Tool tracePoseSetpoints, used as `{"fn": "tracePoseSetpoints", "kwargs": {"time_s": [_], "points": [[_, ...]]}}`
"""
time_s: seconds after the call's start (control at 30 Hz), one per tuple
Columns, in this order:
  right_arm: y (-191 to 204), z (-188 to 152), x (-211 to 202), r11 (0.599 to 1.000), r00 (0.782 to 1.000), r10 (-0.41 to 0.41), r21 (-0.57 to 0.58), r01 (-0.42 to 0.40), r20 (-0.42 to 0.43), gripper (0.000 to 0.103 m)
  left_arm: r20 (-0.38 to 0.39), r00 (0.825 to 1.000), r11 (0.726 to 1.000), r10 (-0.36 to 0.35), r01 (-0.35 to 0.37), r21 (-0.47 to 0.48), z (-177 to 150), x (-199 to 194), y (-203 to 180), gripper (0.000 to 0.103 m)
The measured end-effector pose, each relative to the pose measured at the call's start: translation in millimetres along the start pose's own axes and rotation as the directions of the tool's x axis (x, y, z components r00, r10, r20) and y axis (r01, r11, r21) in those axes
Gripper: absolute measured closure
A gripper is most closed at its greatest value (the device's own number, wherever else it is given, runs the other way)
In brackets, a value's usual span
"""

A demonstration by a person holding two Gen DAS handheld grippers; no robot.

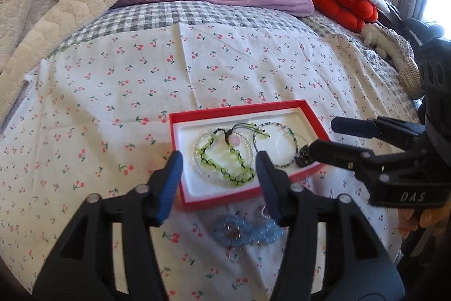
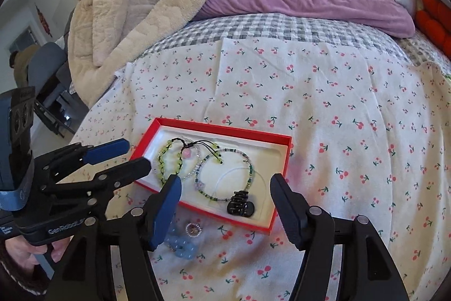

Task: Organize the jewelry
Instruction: 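Withdraw both open tools from the red box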

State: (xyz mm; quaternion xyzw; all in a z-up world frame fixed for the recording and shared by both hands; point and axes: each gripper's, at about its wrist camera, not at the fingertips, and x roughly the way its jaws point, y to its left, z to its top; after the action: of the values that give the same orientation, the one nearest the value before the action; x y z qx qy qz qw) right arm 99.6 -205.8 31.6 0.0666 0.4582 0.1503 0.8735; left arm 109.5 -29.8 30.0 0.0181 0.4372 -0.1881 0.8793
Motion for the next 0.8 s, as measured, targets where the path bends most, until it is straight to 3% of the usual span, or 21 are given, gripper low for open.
{"fn": "tracePoseSetpoints", "kwargs": {"time_s": [0.17,0.4,0.53,0.6,0.8], "points": [[-1,-6,-9,1.0,1.0,-0.01,0.002,0.01,-0.003,0.031,-0.003,1.0,0.999,0.021,-0.02,0.029,-11,-12,-1,0.027],[4,-20,-20,1.0,1.0,-0.013,-0.017,0.013,-0.005,0.019,-0.027,0.997,0.996,0.075,-0.074,0.056,-30,-24,4,0.017],[14,-29,-23,0.997,0.999,-0.038,-0.064,0.037,-0.016,0.015,-0.064,0.993,0.994,0.097,-0.094,0.057,-42,-25,9,0.004],[20,-36,-23,0.994,0.998,-0.054,-0.101,0.051,-0.027,0.01,-0.065,0.991,0.992,0.117,-0.113,0.065,-50,-26,11,0.002],[28,-56,-14,0.984,0.995,-0.078,-0.165,0.066,-0.067,0.01,-0.096,0.983,0.985,0.159,-0.151,0.086,-69,-20,21,0.001]]}}
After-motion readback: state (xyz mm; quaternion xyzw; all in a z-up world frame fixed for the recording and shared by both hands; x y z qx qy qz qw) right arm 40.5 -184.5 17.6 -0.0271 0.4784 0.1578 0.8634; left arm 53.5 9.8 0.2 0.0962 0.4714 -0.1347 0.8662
